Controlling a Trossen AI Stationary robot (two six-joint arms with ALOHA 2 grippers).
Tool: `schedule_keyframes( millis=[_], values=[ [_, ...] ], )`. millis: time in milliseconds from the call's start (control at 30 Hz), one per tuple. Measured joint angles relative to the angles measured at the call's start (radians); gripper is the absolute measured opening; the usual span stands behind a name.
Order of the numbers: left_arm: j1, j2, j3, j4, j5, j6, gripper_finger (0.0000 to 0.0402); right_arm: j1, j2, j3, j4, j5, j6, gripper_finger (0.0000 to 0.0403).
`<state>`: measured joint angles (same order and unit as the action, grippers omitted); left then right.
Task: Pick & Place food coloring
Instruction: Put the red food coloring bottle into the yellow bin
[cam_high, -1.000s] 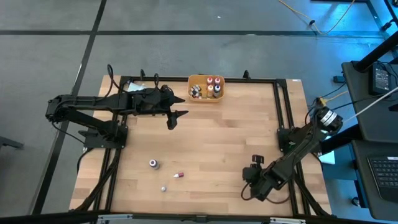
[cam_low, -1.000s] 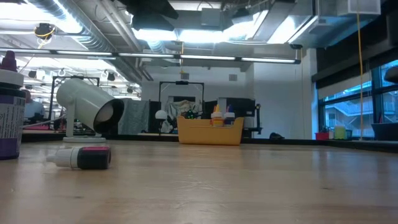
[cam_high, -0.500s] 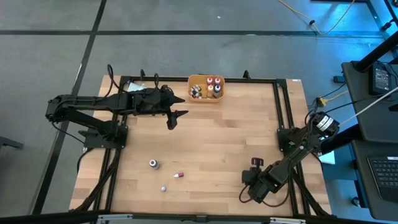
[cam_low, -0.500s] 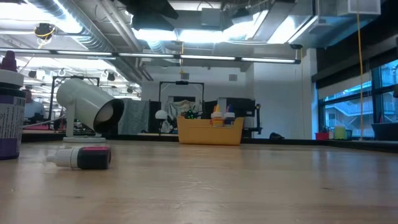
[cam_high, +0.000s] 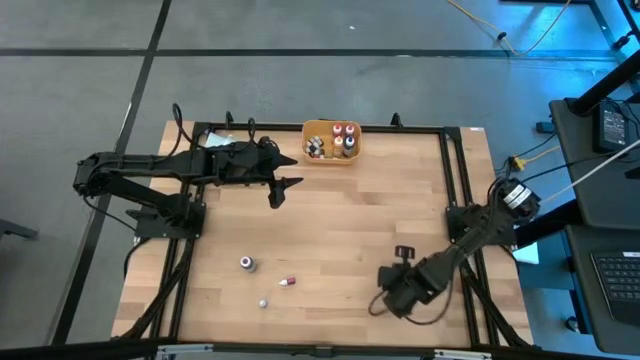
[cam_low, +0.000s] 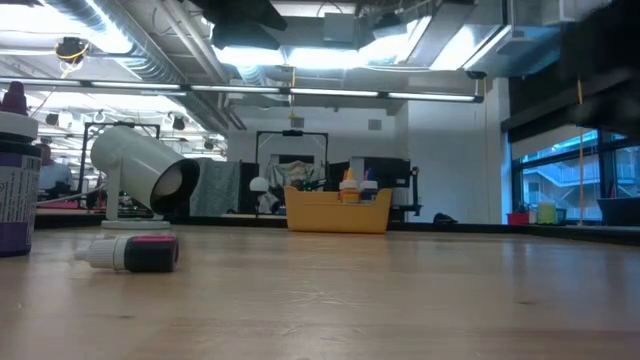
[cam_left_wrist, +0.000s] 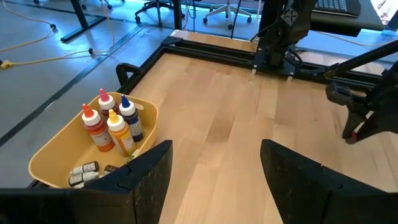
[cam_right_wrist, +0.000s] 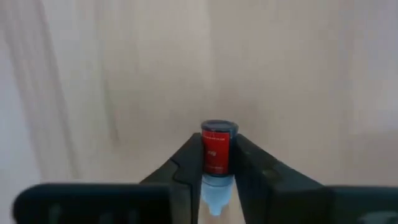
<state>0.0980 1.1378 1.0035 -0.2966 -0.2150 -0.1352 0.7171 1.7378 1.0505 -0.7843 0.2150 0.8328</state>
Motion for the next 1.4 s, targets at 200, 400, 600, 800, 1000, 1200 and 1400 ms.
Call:
schedule_keyframes(
  millis=[200,400,600,800,1000,1200,1400],
  values=[
    [0.0,0.0,0.0,0.0,0.0,0.0,0.024,-0.185,0.0,0.132,-0.051,0.102,-0.304,0.0071],
    [0.0,0.0,0.0,-0.004,0.0,-0.009,0.024,-0.413,-0.001,0.273,-0.034,0.146,-0.663,0.0076],
    [0.0,-0.023,0.001,-0.119,0.001,-0.045,0.024,-0.653,-0.003,0.386,0.066,0.109,-0.963,0.0072],
    [-0.001,-0.075,0.001,-0.111,0.09,-0.014,0.024,-0.893,-0.003,0.394,0.308,-0.071,-1.037,0.0078],
    [-0.001,-0.08,0.001,0.006,0.138,0.094,0.024,-1.032,-0.003,0.445,0.45,-0.078,-0.992,0.0074],
    [0.009,-0.073,0.001,0.055,0.128,0.198,0.024,-1.102,0.04,0.608,0.386,-0.08,-0.99,0.008],
    [0.039,-0.07,0.001,0.06,0.127,0.219,0.024,-1.16,0.159,0.726,0.288,-0.174,-0.97,0.0076]
  ],
)
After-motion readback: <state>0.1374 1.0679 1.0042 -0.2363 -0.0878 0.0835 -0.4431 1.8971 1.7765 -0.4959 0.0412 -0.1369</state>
